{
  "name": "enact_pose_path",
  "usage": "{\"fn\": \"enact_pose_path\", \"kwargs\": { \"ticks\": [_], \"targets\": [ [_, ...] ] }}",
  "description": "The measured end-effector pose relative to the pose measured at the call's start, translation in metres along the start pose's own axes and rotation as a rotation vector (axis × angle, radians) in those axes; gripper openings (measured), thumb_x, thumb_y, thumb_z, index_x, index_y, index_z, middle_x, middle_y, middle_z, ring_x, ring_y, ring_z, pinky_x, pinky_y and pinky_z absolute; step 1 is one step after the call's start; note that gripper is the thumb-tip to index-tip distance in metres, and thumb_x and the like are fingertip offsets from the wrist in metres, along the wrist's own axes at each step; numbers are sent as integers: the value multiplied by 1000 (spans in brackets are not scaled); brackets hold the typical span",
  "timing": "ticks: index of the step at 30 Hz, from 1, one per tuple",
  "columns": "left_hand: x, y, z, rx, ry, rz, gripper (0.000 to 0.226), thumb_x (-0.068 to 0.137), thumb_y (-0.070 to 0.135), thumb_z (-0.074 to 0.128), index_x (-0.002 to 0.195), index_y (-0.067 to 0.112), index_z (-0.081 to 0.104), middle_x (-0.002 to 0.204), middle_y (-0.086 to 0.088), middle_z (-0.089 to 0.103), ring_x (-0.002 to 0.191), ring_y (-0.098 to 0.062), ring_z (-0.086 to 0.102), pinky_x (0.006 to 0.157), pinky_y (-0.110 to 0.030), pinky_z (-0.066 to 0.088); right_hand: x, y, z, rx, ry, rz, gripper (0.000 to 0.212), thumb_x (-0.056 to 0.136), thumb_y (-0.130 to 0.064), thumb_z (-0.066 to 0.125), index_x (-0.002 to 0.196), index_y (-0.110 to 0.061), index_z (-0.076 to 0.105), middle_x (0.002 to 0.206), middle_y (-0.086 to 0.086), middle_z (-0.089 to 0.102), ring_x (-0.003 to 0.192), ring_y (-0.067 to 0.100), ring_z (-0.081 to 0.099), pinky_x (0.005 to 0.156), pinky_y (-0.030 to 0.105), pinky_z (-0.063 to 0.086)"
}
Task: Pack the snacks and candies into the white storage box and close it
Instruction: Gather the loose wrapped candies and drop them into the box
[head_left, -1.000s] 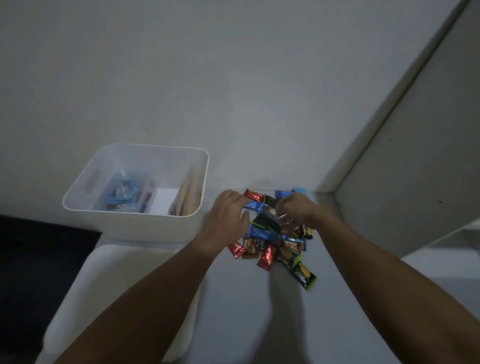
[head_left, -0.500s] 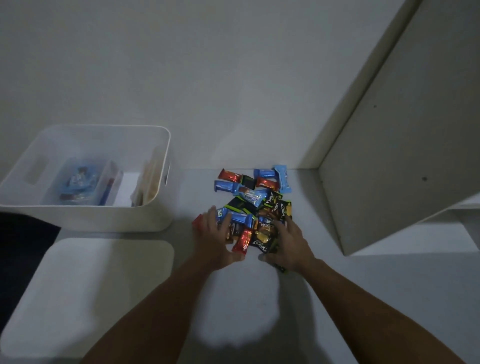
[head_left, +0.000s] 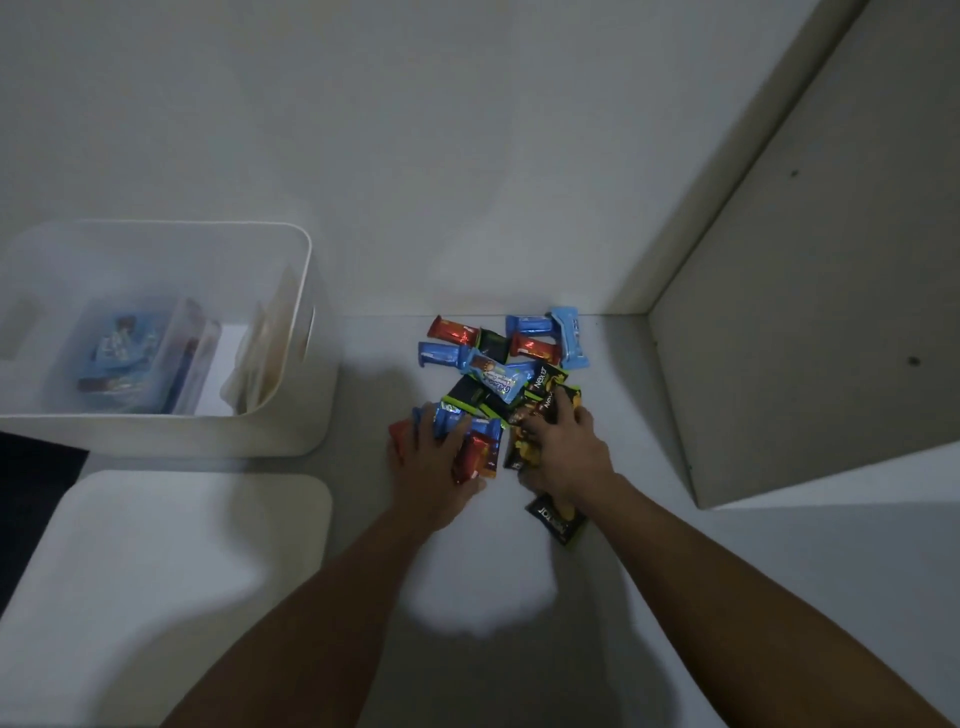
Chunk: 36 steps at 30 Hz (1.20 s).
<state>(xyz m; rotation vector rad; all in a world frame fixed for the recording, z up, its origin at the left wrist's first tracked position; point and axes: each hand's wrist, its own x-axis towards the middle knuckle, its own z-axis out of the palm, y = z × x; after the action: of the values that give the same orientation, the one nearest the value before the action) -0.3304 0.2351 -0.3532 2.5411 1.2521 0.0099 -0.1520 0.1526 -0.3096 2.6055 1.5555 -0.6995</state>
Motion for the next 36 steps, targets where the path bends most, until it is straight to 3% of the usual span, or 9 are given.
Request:
{"fn": "enact_pose_path", "kwargs": {
  "ticks": [5, 8, 13, 20, 24, 27, 31, 33, 36],
  "targets": [
    [3, -2, -3, -37, 88, 15, 66, 64, 39, 79, 122, 28, 50, 144, -10, 42, 119, -36, 45, 89, -48, 42, 0, 1, -3, -15, 64, -11, 74, 73, -40, 75, 139, -36, 41, 157, 6, 10, 136, 36, 25, 94, 49, 48],
    [3, 0, -4, -96, 128, 25, 49, 74, 22, 75, 111, 26, 42, 135, -13, 51, 107, -37, 53, 77, -47, 48, -4, -1, -4, -1, 93, 4, 66, 77, -40, 72, 136, -30, 45, 152, 7, 22, 131, 33, 31, 92, 45, 49],
    [3, -7, -3, -209, 185, 114, 46, 69, 1, 77, 102, 17, 48, 114, -16, 61, 88, -34, 58, 55, -38, 53, -11, 1, -3, 23, 152, 15, 55, 83, -45, 65, 132, -23, 50, 137, 8, 35, 123, 27, 35, 89, 41, 50],
    [3, -5, -20, -240, 158, 129, 31, 68, -8, 70, 96, 3, 63, 101, -17, 63, 85, -35, 56, 61, -37, 49, -13, 7, -6, 107, 159, 15, 41, 86, -36, 66, 123, -22, 59, 126, 4, 50, 115, 24, 43, 88, 36, 47],
    [5, -13, -35, -228, 164, 185, 20, 79, 5, 51, 94, 3, 64, 92, -16, 65, 75, -33, 55, 63, -39, 49, -15, 1, -25, 225, 176, -27, 28, 75, -28, 75, 100, -17, 68, 104, 3, 63, 94, 21, 57, 72, 28, 44],
    [6, -15, -58, -278, 158, 190, 35, 83, 20, 41, 103, 2, 63, 97, -17, 63, 81, -32, 53, 69, -37, 45, -17, -8, -52, 266, 146, -22, 35, 72, -31, 82, 99, -15, 67, 101, 5, 65, 89, 19, 56, 71, 26, 42],
    [8, -8, -106, -283, 155, 139, 22, 88, 12, 53, 108, 9, 59, 108, -11, 57, 101, -28, 46, 83, -37, 41, -23, -21, -97, 340, 116, -34, 42, 61, -35, 90, 93, -17, 70, 90, -2, 64, 82, 15, 56, 61, 21, 39],
    [9, -9, -129, -307, 158, 136, 18, 84, 6, 58, 102, 10, 61, 100, -11, 58, 97, -27, 50, 81, -38, 45, -26, -31, -120, 396, 96, -37, 36, 55, -31, 93, 80, -21, 68, 81, -5, 65, 73, 12, 57, 52, 20, 37],
    [12, -14, -165, -350, 156, 149, 14, 78, 2, 63, 91, 7, 63, 90, -15, 62, 88, -31, 58, 74, -34, 46, -30, -51, -152, 467, 104, -69, 33, 54, -20, 93, 70, -21, 65, 79, -1, 68, 72, 15, 62, 54, 22, 46]
  ]
}}
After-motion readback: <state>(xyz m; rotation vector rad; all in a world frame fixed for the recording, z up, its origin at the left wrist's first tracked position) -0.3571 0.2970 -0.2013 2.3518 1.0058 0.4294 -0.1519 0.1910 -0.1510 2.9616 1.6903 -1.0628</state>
